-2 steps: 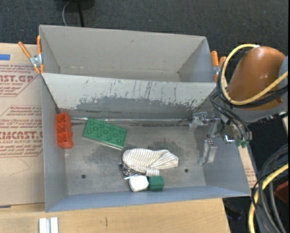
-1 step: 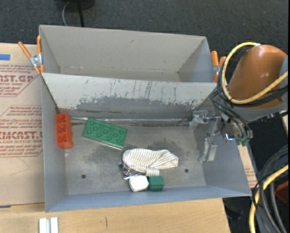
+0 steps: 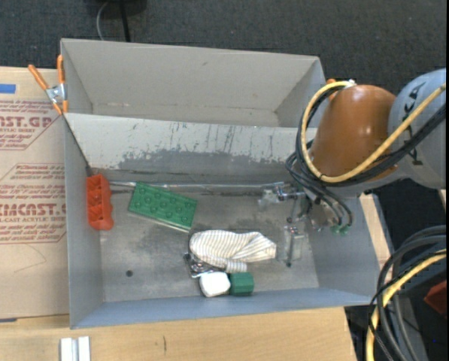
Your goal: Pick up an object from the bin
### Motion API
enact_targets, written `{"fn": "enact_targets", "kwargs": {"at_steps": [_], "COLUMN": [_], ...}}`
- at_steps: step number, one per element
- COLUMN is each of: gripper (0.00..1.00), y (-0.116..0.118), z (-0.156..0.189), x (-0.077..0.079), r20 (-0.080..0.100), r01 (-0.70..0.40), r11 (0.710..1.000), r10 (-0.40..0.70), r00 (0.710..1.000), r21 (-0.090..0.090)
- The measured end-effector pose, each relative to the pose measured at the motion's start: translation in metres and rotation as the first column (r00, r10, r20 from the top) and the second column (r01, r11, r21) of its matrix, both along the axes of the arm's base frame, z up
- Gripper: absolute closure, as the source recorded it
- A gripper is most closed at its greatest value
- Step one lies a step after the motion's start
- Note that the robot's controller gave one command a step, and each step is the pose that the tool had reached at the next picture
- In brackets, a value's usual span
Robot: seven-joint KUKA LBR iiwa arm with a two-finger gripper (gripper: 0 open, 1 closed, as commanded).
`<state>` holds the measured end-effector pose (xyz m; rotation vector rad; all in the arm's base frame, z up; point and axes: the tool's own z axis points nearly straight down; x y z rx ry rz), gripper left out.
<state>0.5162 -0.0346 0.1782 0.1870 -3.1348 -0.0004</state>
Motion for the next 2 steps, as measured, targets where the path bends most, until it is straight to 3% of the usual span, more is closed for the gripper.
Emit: {"fn": "enact_targets", "kwargs": {"at_steps": [1, 2], "gripper": [0.00, 0.00], "y": [0.020, 0.037], "z": [-0.014, -0.028], "x": [-0.017, -0.017], "r20": [0.001, 0.000], "r01": [0.144, 0.136], "r11": [0.990, 0.991], "r10": [-0.144, -0.136], "r00": [0.990, 0.991], "r21": [0.001, 0.000]}}
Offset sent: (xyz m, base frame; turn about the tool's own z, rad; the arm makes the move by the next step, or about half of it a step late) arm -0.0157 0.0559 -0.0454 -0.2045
